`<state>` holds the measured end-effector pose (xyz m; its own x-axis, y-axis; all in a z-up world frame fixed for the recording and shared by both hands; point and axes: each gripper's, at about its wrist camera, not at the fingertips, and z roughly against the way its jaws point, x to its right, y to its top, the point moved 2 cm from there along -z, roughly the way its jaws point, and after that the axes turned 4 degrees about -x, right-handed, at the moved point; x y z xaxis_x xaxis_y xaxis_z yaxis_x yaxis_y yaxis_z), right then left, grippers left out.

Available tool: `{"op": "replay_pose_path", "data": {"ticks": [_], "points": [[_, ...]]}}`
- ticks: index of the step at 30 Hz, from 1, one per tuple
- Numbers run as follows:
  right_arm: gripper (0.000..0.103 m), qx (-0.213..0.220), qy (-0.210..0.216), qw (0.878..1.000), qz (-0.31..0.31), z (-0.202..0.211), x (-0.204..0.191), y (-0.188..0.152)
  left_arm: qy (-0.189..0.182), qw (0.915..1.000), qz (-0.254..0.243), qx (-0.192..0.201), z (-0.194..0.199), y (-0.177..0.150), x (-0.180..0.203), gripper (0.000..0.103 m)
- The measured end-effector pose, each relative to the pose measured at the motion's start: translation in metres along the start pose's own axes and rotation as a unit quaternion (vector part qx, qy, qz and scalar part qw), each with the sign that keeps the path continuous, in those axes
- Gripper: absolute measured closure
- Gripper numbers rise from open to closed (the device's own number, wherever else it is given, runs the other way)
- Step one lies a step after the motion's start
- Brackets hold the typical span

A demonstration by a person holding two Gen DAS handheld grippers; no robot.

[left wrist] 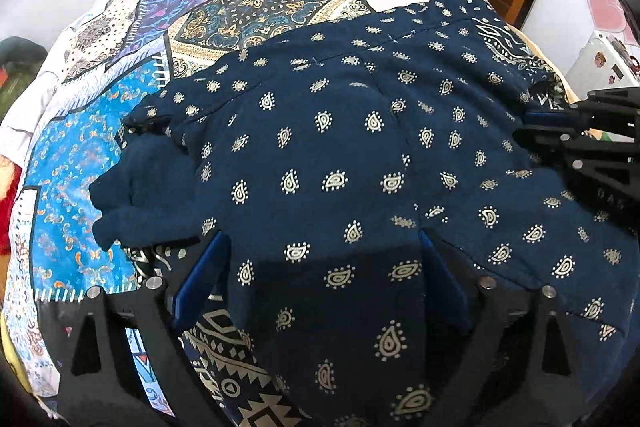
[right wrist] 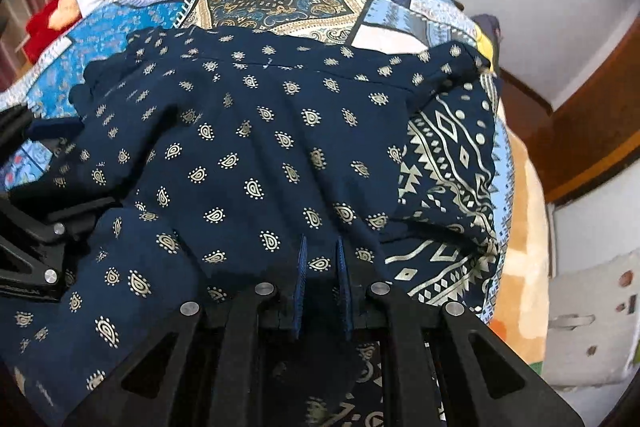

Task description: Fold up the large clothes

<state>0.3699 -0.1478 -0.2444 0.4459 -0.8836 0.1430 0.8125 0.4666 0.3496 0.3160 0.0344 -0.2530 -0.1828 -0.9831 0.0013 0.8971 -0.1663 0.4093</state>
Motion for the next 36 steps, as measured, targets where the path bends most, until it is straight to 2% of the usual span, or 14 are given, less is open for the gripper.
{"op": "replay_pose_path", "data": {"ticks": [4, 8, 10, 11, 12, 13, 14, 15, 20, 23, 28, 32, 35, 36], "points": [[0.093, 0.004, -0.007, 1.000, 0.012, 0.005, 0.003, -0.007, 0.002, 1.0000, 0.009, 0.000, 0.003, -0.006, -0.003, 0.008], [0.093, 0.007, -0.052, 0.998, 0.025, 0.014, 0.005, -0.017, -0.001, 0.9998, 0.019, -0.003, 0.004, -0.011, -0.006, 0.008], [0.091, 0.014, -0.094, 0.995, 0.029, 0.018, 0.012, -0.027, 0.000, 0.9997, 0.025, -0.005, 0.006, -0.014, -0.007, 0.008], [0.080, 0.015, -0.087, 0.996, 0.024, 0.018, 0.017, -0.029, 0.000, 0.9996, 0.027, -0.005, 0.007, -0.015, -0.007, 0.008], [0.057, 0.014, -0.085, 0.996, 0.016, 0.019, 0.022, -0.032, 0.001, 0.9996, 0.028, -0.005, 0.007, -0.017, -0.008, 0.008], [0.040, 0.014, -0.093, 0.996, 0.005, 0.019, 0.028, -0.034, 0.002, 0.9995, 0.030, -0.005, 0.009, -0.018, -0.008, 0.008], [0.012, 0.021, -0.117, 0.993, -0.014, 0.020, 0.040, -0.036, 0.002, 0.9995, 0.032, -0.005, 0.010, -0.020, -0.009, 0.008], [0.005, 0.029, -0.123, 0.992, -0.025, 0.022, 0.047, -0.038, 0.003, 0.9994, 0.033, -0.005, 0.011, -0.021, -0.009, 0.008], [0.005, -0.003, -0.057, 0.993, -0.102, 0.020, 0.088, -0.053, 0.003, 0.9994, 0.035, 0.004, 0.029, -0.032, -0.017, 0.008], [0.005, 0.011, -0.056, 0.992, -0.115, 0.034, 0.101, -0.063, -0.006, 0.9993, 0.036, 0.011, 0.047, -0.035, -0.029, 0.008], [0.005, 0.052, -0.011, 0.990, -0.132, 0.064, 0.114, -0.056, -0.008, 0.9950, 0.094, 0.032, 0.071, -0.029, -0.076, 0.006], [0.005, 0.079, 0.038, 0.983, -0.159, 0.077, 0.125, -0.031, -0.009, 0.9861, 0.162, 0.034, 0.071, -0.020, -0.125, 0.005], [0.005, 0.085, 0.063, 0.979, -0.173, 0.076, 0.129, -0.013, -0.056, 0.9741, 0.216, 0.039, 0.064, -0.014, -0.160, 0.005], [0.005, 0.085, 0.069, 0.979, -0.175, 0.073, 0.130, -0.005, -0.059, 0.9711, 0.228, 0.039, 0.060, -0.012, -0.168, 0.005]]}}
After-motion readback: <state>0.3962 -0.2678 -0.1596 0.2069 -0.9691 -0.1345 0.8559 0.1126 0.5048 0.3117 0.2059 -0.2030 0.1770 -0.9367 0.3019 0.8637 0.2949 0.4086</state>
